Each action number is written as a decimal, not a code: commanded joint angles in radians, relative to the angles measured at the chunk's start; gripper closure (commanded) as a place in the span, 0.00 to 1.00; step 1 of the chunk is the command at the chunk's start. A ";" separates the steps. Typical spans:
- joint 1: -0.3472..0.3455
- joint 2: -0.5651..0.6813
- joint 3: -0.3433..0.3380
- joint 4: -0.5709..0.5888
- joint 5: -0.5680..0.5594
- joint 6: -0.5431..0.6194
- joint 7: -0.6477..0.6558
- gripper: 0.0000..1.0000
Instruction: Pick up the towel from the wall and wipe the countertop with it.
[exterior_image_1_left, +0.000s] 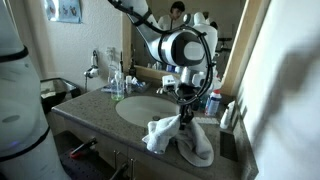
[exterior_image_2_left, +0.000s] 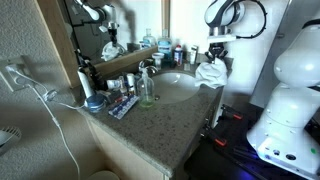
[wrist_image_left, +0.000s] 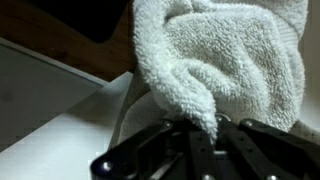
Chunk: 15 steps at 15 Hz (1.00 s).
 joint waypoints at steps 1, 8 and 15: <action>0.057 -0.033 0.040 -0.018 0.073 -0.068 -0.025 0.94; 0.116 0.038 0.094 0.045 0.062 0.066 0.020 0.93; 0.047 0.030 0.029 0.037 -0.192 0.101 0.221 0.93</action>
